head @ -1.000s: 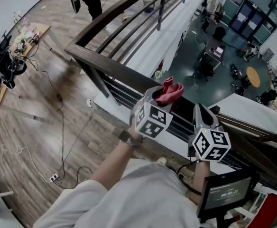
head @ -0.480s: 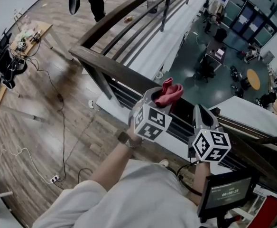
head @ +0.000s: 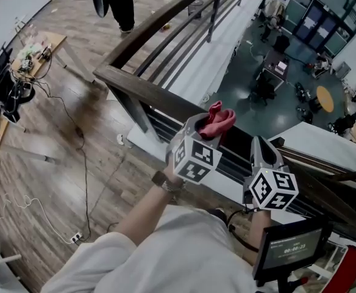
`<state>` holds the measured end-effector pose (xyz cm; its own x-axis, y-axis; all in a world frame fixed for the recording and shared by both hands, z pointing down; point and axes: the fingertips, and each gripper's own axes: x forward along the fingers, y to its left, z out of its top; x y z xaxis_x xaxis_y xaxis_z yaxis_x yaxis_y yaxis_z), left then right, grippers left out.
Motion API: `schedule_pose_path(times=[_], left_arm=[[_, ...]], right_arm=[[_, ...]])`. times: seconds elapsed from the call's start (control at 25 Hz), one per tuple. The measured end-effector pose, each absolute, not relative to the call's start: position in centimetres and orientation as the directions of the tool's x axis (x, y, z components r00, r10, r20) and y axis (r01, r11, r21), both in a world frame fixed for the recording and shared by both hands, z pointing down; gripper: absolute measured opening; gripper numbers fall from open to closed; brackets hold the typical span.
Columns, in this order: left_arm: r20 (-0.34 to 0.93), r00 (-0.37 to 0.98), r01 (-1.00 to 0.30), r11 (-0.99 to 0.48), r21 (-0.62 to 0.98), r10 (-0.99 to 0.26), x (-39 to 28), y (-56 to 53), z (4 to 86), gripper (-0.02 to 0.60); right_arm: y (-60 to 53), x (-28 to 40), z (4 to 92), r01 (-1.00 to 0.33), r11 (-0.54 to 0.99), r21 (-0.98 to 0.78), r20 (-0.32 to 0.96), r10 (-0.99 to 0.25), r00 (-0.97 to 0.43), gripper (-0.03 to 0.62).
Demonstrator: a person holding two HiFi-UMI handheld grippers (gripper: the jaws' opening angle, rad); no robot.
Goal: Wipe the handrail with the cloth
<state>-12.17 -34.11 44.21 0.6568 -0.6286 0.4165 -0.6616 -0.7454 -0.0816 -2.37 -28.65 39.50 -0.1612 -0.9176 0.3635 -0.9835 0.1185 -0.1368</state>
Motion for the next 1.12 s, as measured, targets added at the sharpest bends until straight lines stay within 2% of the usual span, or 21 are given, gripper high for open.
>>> schedule_pose_path(times=[0.28, 0.84, 1.12], left_arm=[[0.415, 0.696, -0.615, -0.785, -0.077, -0.586, -11.7, -33.7, 44.1, 0.158], [0.414, 0.646, -0.696, -0.718, -0.025, -0.641, -13.4, -34.8, 44.4, 0.158], [0.399, 0.648, -0.695, -0.718, -0.038, -0.648, -14.7, -35.5, 44.5, 0.158]], right_arm=[[-28.8, -2.8, 40.3, -0.984, 0.073, -0.16, 0.37, -0.92, -0.128, 0.003], [-29.3, -5.4, 40.0, -0.953, 0.245, -0.176, 0.359, -0.886, -0.294, 0.003], [-29.2, -5.8, 40.2, -0.957, 0.229, -0.176, 0.348, -0.895, -0.278, 0.003]])
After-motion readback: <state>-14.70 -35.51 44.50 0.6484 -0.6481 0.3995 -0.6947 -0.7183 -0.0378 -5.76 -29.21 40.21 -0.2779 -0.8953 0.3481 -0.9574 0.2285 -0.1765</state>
